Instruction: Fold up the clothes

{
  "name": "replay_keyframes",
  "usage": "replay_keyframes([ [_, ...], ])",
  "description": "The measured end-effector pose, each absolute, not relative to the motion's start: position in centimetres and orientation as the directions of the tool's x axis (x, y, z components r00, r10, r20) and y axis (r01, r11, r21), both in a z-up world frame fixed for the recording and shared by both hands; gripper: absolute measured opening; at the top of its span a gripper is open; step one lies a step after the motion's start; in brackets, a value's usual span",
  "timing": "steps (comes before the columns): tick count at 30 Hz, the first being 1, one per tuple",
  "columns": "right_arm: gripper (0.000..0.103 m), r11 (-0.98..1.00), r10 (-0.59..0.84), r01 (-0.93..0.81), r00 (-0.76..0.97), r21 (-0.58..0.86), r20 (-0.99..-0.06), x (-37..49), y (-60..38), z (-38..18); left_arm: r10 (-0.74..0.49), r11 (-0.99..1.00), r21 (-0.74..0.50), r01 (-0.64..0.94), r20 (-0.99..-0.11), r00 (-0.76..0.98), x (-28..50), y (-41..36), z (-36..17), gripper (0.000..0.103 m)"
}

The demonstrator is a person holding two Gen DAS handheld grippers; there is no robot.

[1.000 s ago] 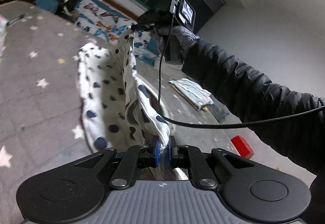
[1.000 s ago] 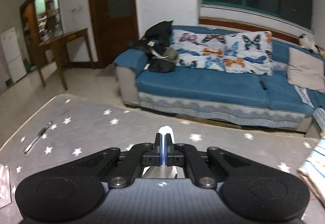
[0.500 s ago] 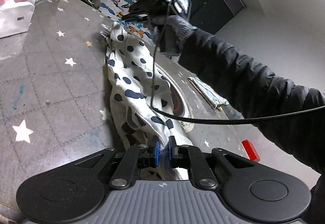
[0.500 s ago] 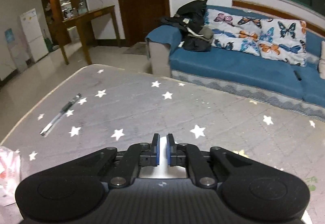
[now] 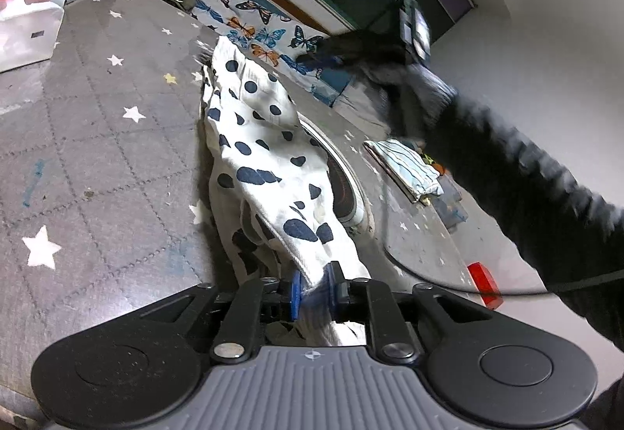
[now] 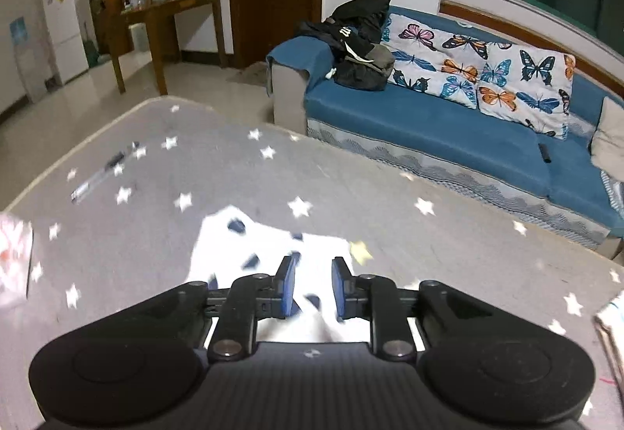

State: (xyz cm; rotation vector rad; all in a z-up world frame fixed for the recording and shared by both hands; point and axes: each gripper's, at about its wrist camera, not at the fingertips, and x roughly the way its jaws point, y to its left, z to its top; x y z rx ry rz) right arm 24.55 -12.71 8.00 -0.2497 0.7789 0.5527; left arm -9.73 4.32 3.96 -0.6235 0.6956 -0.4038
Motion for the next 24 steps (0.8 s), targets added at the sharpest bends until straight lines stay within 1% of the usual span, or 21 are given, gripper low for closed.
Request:
replay_keyframes([
  [1, 0.020, 0.830, 0.380, -0.557, 0.577, -0.009, -0.723, 24.0, -13.5, 8.0, -0.532, 0.749, -0.649, 0.133, -0.470, 0.705, -9.7, 4.3, 3.9, 0.021],
  [2, 0.022, 0.830, 0.381, -0.558, 0.574, -0.006, -0.725, 23.6, -14.1, 7.9, -0.528, 0.751, -0.649, 0.127, -0.473, 0.706, -9.6, 4.2, 3.9, 0.027],
  [3, 0.024, 0.828, 0.381, -0.561, 0.570, -0.007, -0.728, 23.0, -14.8, 7.8, -0.523, 0.752, -0.648, 0.120, -0.476, 0.706, -9.5, 4.2, 3.9, 0.030],
  [5, 0.029, 0.819, 0.382, -0.573, 0.563, -0.014, -0.733, 21.7, -16.1, 7.6, -0.516, 0.751, -0.653, 0.097, -0.490, 0.702, -9.3, 4.2, 3.6, 0.030],
  [7, 0.030, 0.808, 0.390, -0.588, 0.554, -0.015, -0.736, 20.2, -17.2, 7.5, -0.510, 0.749, -0.659, 0.071, -0.505, 0.697, -9.1, 4.2, 3.4, 0.031],
  [10, 0.035, 0.781, 0.415, -0.624, 0.528, -0.008, -0.741, 17.7, -18.7, 7.0, -0.513, 0.742, -0.667, 0.064, -0.505, 0.694, -8.8, 4.0, 3.8, 0.029],
  [11, 0.037, 0.772, 0.421, -0.636, 0.521, -0.009, -0.743, 16.9, -19.0, 6.9, -0.516, 0.740, -0.670, 0.066, -0.502, 0.694, -8.7, 3.9, 4.0, 0.025],
  [12, 0.038, 0.759, 0.427, -0.651, 0.512, -0.012, -0.745, 15.8, -19.3, 6.8, -0.519, 0.737, -0.672, 0.067, -0.500, 0.693, -8.6, 3.8, 4.2, 0.017],
  [13, 0.038, 0.745, 0.434, -0.667, 0.503, -0.016, -0.748, 14.6, -19.6, 6.6, -0.520, 0.738, -0.671, 0.072, -0.497, 0.695, -8.5, 3.8, 4.5, 0.015],
  [17, 0.042, 0.687, 0.478, -0.726, 0.469, -0.016, -0.742, 9.9, -20.9, 6.3, -0.526, 0.736, -0.672, 0.083, -0.490, 0.695, -7.8, 3.4, 5.7, 0.013],
  [22, 0.052, 0.601, 0.542, -0.799, 0.425, -0.018, -0.725, 3.3, -22.6, 6.1, -0.541, 0.727, -0.680, 0.094, -0.483, 0.688, -6.4, 2.3, 6.9, 0.012],
  [24, 0.057, 0.564, 0.574, -0.825, 0.403, -0.012, -0.713, 0.4, -23.6, 6.3, -0.546, 0.726, -0.681, 0.099, -0.482, 0.685, -5.8, 1.8, 7.4, 0.012],
])
